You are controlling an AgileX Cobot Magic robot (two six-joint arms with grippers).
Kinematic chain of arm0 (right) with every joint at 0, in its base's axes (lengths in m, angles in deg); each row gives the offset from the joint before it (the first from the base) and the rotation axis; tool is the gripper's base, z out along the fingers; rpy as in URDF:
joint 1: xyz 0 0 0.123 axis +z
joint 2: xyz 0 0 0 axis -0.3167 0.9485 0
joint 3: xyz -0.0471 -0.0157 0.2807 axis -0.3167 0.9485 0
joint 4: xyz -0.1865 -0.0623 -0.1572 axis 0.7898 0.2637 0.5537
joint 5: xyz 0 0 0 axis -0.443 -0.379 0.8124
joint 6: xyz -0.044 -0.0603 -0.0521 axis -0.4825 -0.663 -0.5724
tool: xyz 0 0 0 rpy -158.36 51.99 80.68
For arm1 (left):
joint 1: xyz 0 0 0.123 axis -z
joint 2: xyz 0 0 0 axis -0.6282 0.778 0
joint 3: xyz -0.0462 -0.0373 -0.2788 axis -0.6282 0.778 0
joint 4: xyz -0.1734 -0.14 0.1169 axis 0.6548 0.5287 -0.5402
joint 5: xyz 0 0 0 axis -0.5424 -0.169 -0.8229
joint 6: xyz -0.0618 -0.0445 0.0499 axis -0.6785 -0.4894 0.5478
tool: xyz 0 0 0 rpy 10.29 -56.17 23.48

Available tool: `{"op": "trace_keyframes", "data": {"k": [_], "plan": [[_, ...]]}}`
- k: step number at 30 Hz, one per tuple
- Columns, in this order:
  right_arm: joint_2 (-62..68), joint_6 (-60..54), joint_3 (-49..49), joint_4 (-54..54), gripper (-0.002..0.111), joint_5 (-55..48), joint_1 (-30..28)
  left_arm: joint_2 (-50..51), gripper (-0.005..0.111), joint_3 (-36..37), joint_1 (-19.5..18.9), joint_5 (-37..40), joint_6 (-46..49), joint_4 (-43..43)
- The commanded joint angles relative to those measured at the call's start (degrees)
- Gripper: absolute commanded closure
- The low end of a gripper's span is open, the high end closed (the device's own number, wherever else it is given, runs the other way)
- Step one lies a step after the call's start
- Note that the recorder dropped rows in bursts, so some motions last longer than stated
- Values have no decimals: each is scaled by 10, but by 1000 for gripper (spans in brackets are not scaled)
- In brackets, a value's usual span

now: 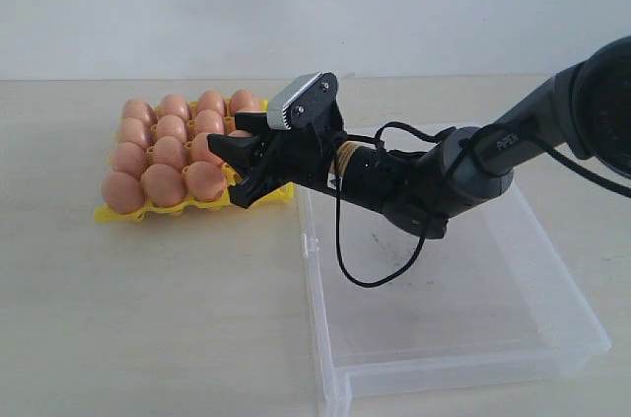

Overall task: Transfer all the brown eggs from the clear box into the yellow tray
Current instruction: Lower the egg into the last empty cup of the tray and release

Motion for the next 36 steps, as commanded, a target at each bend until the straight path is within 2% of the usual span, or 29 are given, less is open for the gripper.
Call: {"op": "trace_keyframes", "data": {"k": [1,29,36], "plan": [[1,-4,-11,-3,109,-22,-2,2,103,-2,2,-3,-1,0],[1,-28,-11,-33,109,-69,-1,2,103,-2,2,-3,-1,0],[1,-64,-11,4,109,-71,-1,2,103,-2,2,-3,-1,0]]}}
